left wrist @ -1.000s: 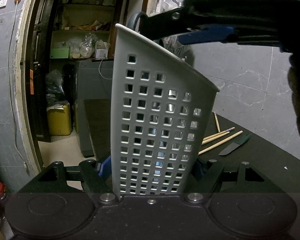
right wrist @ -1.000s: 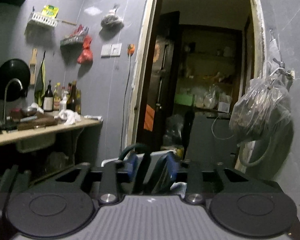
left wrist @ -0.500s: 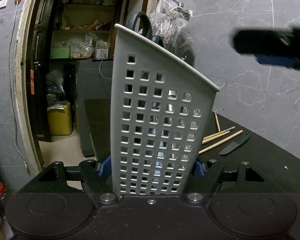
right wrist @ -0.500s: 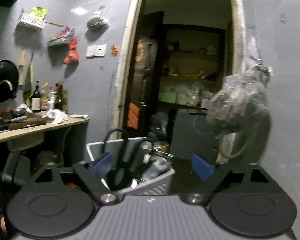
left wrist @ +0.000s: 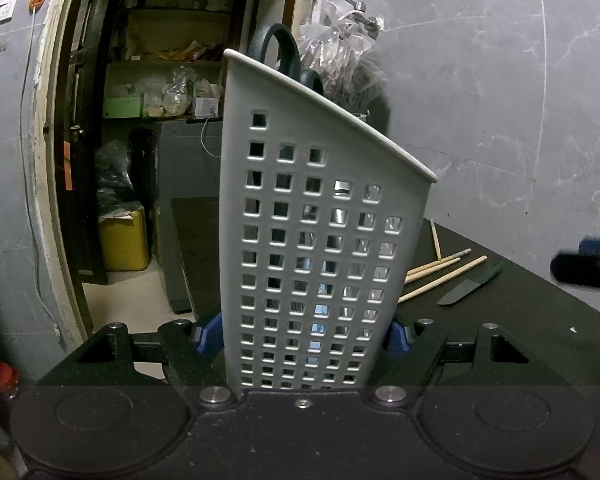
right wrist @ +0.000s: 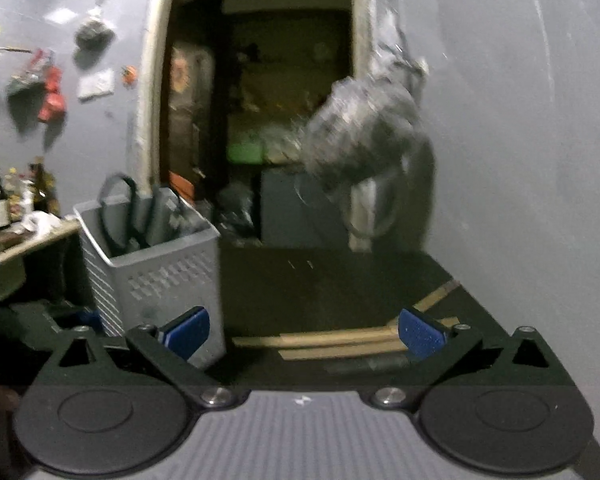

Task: Organize utensils
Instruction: 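Move the right tool away from the basket down to the knife, then grasp the green-handled knife by its handle with the right tool, then lift the knife with the right tool off the table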

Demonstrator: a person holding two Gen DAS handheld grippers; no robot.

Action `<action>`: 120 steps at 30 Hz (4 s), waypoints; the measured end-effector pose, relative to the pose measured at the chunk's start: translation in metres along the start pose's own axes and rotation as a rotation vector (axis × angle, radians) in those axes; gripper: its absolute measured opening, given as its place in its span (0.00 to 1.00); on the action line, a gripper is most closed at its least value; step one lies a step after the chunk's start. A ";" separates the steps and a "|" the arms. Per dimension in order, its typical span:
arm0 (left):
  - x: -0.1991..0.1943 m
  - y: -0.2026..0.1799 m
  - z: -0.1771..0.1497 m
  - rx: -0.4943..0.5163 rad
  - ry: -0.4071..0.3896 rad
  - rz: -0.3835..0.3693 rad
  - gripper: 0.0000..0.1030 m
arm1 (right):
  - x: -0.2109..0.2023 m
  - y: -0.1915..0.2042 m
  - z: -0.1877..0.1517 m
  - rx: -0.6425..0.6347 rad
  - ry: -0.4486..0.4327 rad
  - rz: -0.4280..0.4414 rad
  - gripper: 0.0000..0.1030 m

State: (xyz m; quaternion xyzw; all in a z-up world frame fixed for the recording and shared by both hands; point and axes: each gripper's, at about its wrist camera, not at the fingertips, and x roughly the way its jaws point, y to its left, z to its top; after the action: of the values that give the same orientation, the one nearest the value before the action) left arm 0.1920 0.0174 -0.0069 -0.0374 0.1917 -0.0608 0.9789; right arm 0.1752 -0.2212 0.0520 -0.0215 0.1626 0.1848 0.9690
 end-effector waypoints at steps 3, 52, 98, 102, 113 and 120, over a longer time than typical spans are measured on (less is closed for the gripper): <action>0.000 0.000 0.000 0.001 0.001 0.000 0.75 | 0.007 -0.010 -0.010 0.039 0.064 -0.026 1.00; 0.001 0.003 -0.001 -0.004 -0.007 -0.015 0.75 | 0.182 -0.132 -0.019 0.279 0.336 -0.437 0.82; 0.000 0.004 -0.001 -0.004 -0.007 -0.015 0.75 | 0.069 -0.027 -0.039 -0.096 0.377 -0.126 0.23; 0.000 0.004 -0.001 -0.004 -0.007 -0.015 0.75 | 0.071 -0.034 -0.038 -0.068 0.385 -0.111 0.33; 0.000 0.003 -0.001 -0.004 -0.007 -0.015 0.75 | 0.069 -0.035 -0.036 -0.048 0.406 -0.091 0.53; 0.000 0.003 -0.001 -0.004 -0.007 -0.015 0.75 | 0.069 -0.053 -0.033 0.032 0.462 0.029 0.65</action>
State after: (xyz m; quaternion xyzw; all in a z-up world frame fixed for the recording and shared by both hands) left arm 0.1924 0.0207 -0.0080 -0.0408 0.1882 -0.0675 0.9790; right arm 0.2454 -0.2493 -0.0026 -0.0456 0.3832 0.1862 0.9036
